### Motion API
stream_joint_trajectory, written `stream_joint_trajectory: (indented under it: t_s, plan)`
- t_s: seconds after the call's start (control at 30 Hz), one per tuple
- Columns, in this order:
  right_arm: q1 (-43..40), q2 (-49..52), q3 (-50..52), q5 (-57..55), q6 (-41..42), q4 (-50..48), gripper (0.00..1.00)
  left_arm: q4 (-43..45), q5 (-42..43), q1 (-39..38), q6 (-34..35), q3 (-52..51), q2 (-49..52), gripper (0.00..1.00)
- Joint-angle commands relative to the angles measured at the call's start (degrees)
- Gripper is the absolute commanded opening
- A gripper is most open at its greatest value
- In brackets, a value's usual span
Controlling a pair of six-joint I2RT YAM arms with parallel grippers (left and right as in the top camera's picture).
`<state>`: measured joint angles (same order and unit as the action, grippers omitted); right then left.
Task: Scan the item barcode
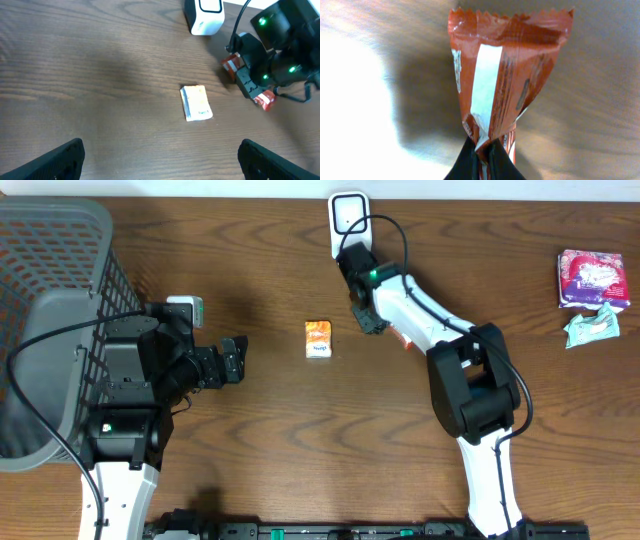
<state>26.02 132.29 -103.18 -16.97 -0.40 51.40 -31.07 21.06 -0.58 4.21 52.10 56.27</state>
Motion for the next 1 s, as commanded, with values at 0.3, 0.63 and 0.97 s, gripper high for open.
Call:
stream_joint_trajectory:
  t_s: [0.3, 0.63, 0.97]
  plan:
    - [-6.82, 2.82, -13.07, 52.11, 0.07, 10.64, 0.01, 0.09, 0.28, 0.20, -0.76, -0.26, 0.22, 0.97]
    - [-15.37, 2.84, -0.46, 77.92, 1.11, 2.75, 0.01, 0.09, 0.28, 0.20, -0.76, -0.26, 0.22, 0.97]
    - [-20.83, 2.82, 8.07, 60.85, 10.43, -5.35, 0.03, 0.09, 0.28, 0.20, -0.76, -0.26, 0.22, 0.97]
